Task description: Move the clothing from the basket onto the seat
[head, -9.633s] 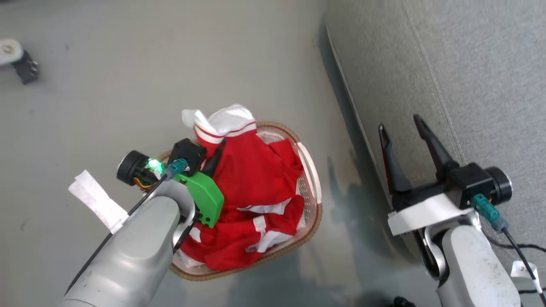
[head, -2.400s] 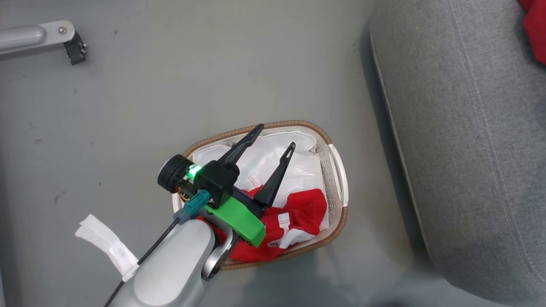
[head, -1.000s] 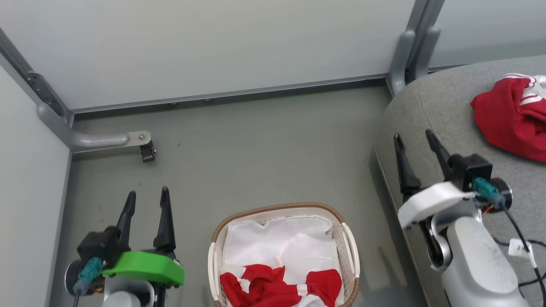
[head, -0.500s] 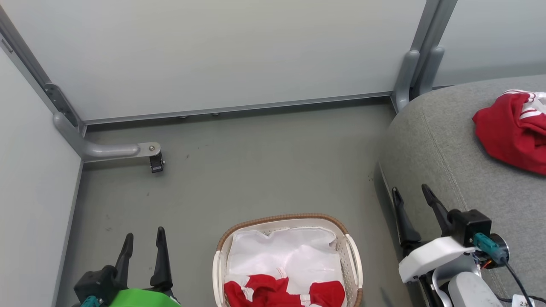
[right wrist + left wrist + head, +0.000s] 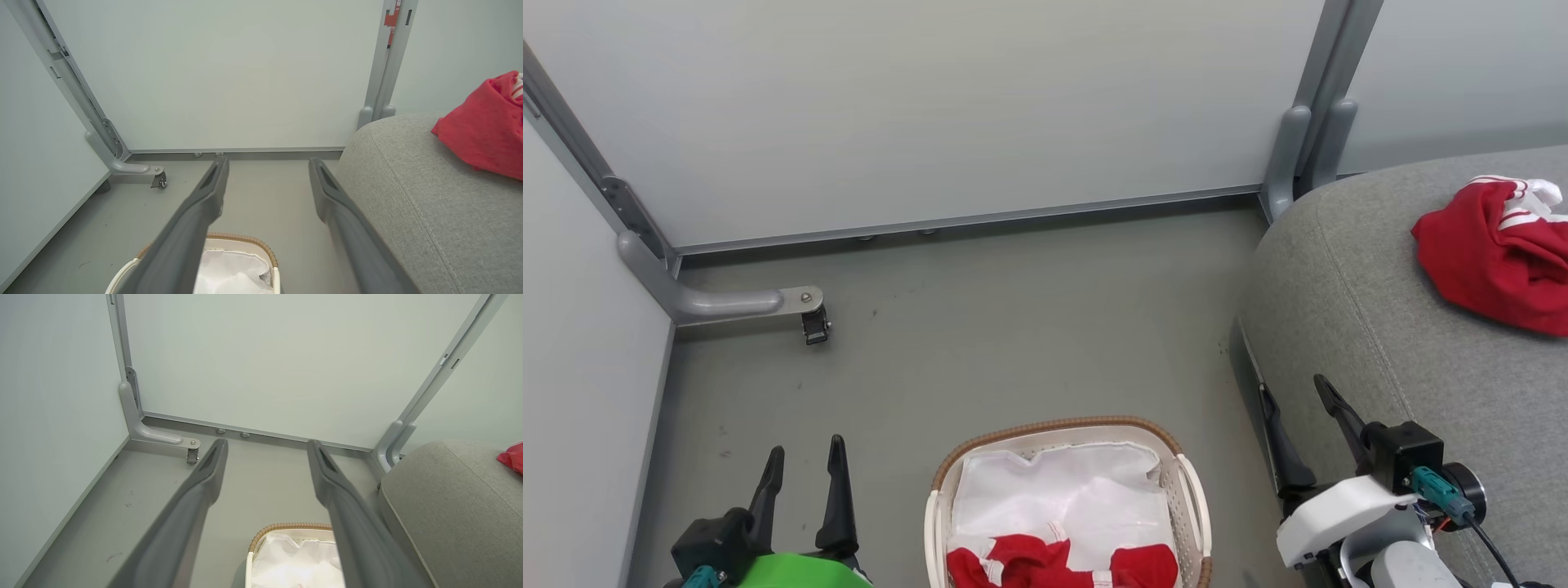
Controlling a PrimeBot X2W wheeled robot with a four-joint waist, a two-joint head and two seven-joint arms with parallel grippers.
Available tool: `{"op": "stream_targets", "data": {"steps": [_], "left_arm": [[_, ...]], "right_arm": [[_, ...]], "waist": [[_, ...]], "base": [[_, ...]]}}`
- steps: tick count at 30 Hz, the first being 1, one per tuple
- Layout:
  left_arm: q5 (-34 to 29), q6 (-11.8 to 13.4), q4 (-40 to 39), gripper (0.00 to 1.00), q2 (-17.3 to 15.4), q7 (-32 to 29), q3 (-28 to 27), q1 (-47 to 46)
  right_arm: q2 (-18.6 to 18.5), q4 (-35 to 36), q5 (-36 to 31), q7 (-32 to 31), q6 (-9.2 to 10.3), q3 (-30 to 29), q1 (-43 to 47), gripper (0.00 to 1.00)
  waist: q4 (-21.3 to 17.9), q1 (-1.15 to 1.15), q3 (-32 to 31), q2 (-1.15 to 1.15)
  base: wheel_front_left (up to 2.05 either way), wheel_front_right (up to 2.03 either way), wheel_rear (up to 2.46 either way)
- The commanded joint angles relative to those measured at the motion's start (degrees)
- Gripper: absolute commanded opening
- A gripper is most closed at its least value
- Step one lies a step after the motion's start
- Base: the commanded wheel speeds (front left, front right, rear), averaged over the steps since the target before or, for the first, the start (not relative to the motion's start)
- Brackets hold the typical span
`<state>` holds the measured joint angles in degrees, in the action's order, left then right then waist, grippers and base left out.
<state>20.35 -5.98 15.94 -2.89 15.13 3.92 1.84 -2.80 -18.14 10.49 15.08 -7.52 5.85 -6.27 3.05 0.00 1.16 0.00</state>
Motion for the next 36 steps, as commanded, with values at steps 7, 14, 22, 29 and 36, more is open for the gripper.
{"op": "stream_targets", "data": {"steps": [7,14,22,29,36], "left_arm": [[-0.4,0.1,0.1,1.0,0.0,0.0,0.3,-0.1],[-0.2,0.0,0.3,1.0,0.0,0.0,0.6,-0.3],[-0.3,-0.1,0.4,1.0,0.0,0.0,1.0,-1.0],[-1.9,-0.3,0.3,1.0,0.0,0.0,1.3,-2.4],[-6.3,-1.1,5.5,1.0,-0.3,0.0,6.4,-8.4]], "right_arm": [[-0.2,-0.4,-0.1,0.1,0.06,0.4,0.5,1.0],[-0.2,-0.2,-0.2,0.1,0.06,0.3,0.4,1.0],[-0.2,0.1,-0.5,0.1,0.06,0.2,0.0,1.0],[-0.2,1.1,-1.9,0.1,0.06,-0.4,-1.5,1.0],[-0.2,3.6,-4.3,0.1,0.06,-2.6,-4.4,1.0]], "waist": [[-0.3,0.0,0.0,0.0],[-0.3,0.0,0.1,0.0],[-0.1,0.0,0.7,0.0],[-0.4,0.0,2.9,0.0],[-1.0,0.0,8.0,0.0]], "base": [[0.0,0.0,0.0],[0.0,0.0,0.0],[0.0,0.0,0.0],[0.0,0.0,0.0],[0.0,0.0,0.0]]}}
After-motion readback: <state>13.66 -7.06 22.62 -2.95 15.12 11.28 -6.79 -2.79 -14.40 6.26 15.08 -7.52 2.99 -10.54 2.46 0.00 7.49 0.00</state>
